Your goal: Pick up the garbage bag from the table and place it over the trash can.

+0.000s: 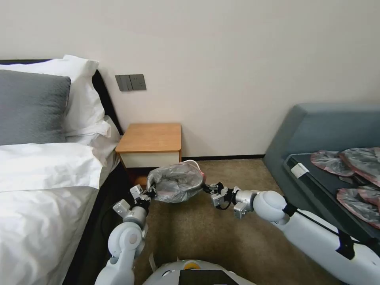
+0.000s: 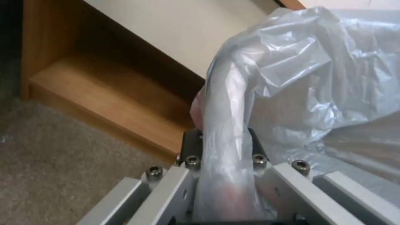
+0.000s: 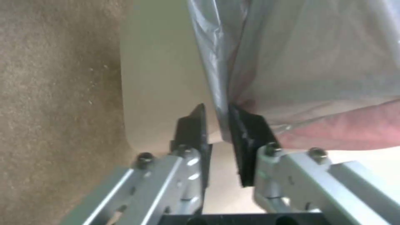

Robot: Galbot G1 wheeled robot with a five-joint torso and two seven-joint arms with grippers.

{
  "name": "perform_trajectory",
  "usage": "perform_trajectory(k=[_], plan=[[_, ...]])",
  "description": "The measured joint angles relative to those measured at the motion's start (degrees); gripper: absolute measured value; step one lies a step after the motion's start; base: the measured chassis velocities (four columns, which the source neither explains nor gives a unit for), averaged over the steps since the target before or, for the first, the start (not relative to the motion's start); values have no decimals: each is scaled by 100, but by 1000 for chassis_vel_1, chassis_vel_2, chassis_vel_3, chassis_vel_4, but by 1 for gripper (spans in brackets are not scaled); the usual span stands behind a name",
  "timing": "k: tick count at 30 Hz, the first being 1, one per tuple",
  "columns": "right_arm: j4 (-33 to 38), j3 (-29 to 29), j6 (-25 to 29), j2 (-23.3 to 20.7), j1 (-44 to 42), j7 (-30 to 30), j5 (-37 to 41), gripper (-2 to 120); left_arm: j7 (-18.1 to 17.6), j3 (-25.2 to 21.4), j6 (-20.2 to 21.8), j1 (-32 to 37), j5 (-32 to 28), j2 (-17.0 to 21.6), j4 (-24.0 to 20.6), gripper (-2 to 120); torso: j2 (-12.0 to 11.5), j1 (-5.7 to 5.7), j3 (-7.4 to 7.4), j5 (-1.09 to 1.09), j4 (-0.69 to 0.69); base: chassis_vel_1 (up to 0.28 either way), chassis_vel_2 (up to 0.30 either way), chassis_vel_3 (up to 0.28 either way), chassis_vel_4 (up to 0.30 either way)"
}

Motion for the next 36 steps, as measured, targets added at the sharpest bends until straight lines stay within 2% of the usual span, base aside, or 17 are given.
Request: perform_trajectory(k=[4,6,7,10,11,13,16,17,18,20,21,23,24,27,28,31,36], plan=[[177,29,100,-51,-5,-69,338,34,19,-1,-30,12,217,-1,42,3,0,0,0,0,0,0,0,0,0],[439,69,115,-124,-4,-141,868,44,39,-2,-96,19,425,14,116,3,0,0,0,-1,0,0,0,0,0],[439,69,115,-124,-4,-141,868,44,39,-2,-96,19,425,14,116,3,0,0,0,-1,0,0,0,0,0],[777,110,54,-231,3,-250,1790,57,113,1,-245,61,734,55,225,3,0,0,0,-1,1,0,0,0,0],[777,110,54,-231,3,-250,1790,57,113,1,-245,61,734,55,225,3,0,0,0,-1,1,0,0,0,0],[1010,122,21,-325,7,-442,2510,70,155,0,-364,72,910,79,291,3,0,0,0,-1,1,0,0,0,0],[1070,120,-13,-337,8,-421,2738,75,164,2,-388,69,923,79,294,3,0,0,-1,-1,0,0,0,0,0],[1082,104,-159,-307,-6,5,3055,86,169,7,-441,67,933,76,295,3,0,0,0,-1,0,0,0,0,0],[1082,104,-159,-307,-6,5,3055,86,169,7,-441,67,933,76,295,3,0,0,0,-1,0,0,0,0,0],[1076,70,-668,-174,-91,1138,3453,96,206,17,-540,82,956,67,297,3,0,0,0,0,1,0,0,0,0],[1076,70,-668,-174,-91,1138,3453,96,206,17,-540,82,956,67,297,3,0,0,0,0,1,0,0,0,0],[1120,27,-1347,13,-201,2376,4152,100,240,21,-622,100,964,65,306,3,0,0,0,0,0,0,0,0,0],[1120,27,-1347,13,-201,2376,4152,100,240,21,-622,100,964,65,306,3,0,0,0,0,0,0,0,0,0],[1208,8,-2000,296,-389,3427,5251,100,270,16,-726,103,965,78,317,3,0,0,0,0,0,0,0,0,0],[1208,8,-2000,296,-389,3427,5251,100,270,16,-726,103,965,78,317,3,0,0,0,0,0,0,0,0,0],[1257,25,-2314,510,-441,3767,5981,100,284,16,-731,102,957,87,307,3,0,0,0,0,0,0,0,0,0],[1200,-19,-2434,609,-396,3761,6029,99,288,21,-732,106,953,80,292,3,0,0,0,-1,0,0,0,0,0]])
